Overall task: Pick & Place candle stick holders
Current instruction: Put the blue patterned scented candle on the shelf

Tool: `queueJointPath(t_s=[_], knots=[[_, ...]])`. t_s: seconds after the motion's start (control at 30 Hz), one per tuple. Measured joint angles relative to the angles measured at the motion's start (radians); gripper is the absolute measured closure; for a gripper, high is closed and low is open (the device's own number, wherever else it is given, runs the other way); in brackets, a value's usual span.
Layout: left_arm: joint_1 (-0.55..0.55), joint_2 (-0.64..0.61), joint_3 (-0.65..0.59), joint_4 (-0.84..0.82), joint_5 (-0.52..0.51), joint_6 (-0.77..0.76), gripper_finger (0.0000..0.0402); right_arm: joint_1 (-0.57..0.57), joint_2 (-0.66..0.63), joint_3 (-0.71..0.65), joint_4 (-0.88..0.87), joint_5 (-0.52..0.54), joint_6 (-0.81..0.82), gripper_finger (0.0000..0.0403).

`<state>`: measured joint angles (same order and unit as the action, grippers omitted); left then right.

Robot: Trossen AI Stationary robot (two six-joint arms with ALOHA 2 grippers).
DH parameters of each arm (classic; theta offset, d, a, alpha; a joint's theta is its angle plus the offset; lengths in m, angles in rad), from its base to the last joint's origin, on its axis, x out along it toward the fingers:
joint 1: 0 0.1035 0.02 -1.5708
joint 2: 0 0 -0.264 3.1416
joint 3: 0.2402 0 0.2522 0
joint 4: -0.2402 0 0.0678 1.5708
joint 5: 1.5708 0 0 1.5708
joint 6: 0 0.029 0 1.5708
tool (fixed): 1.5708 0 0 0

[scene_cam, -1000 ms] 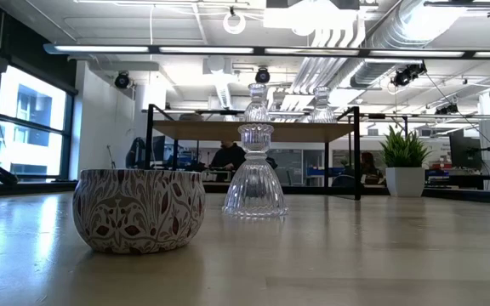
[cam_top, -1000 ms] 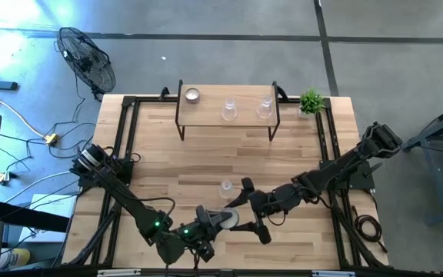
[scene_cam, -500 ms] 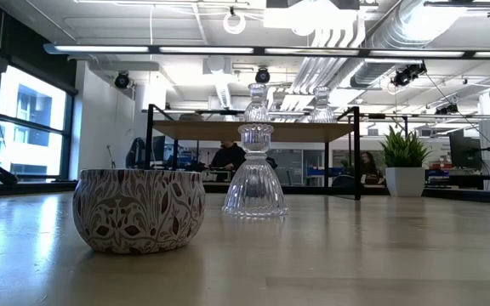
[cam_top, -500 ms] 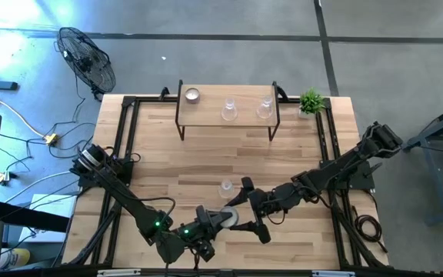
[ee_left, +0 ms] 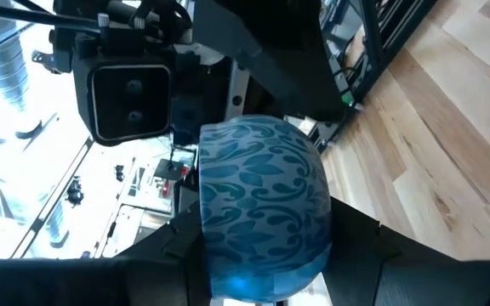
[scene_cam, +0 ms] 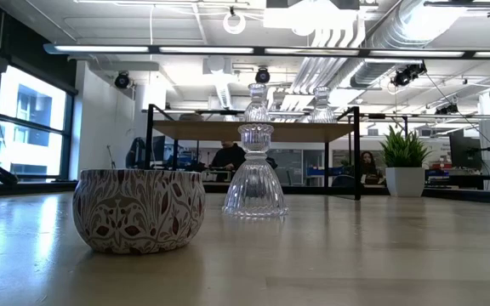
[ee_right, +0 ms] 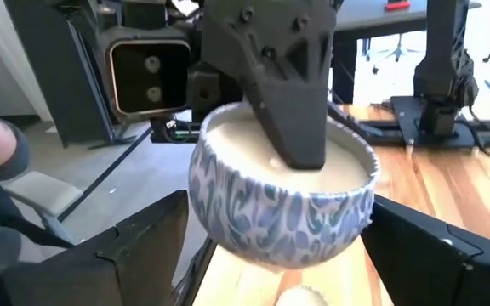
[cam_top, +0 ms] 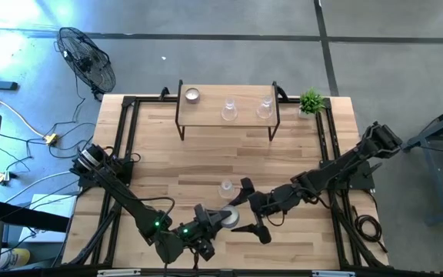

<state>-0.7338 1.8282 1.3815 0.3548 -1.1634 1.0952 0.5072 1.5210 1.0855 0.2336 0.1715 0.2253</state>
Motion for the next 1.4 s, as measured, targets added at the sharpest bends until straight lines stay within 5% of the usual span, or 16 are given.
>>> queueJointPath(t_s=[0.17,0.6,1.13,1.4], knots=[[0.000,0.000,0.000,-0.003,-0.010,0.001,0.0237,0.017,-0.040,0.000,-0.084,0.058,0.007,0.0077],[0.015,-0.010,0.000,-0.019,-0.086,0.053,0.0237,0.147,-0.162,0.000,-0.415,0.507,0.116,0.0078],[0.273,-0.073,-0.001,-0.063,-0.217,-0.048,0.0237,0.318,-0.164,0.000,-0.424,0.604,0.165,0.0078],[0.369,-0.175,-0.001,-0.248,-0.262,-0.156,0.0237,0.397,-0.164,0.000,-0.432,0.705,0.162,0.0078]])
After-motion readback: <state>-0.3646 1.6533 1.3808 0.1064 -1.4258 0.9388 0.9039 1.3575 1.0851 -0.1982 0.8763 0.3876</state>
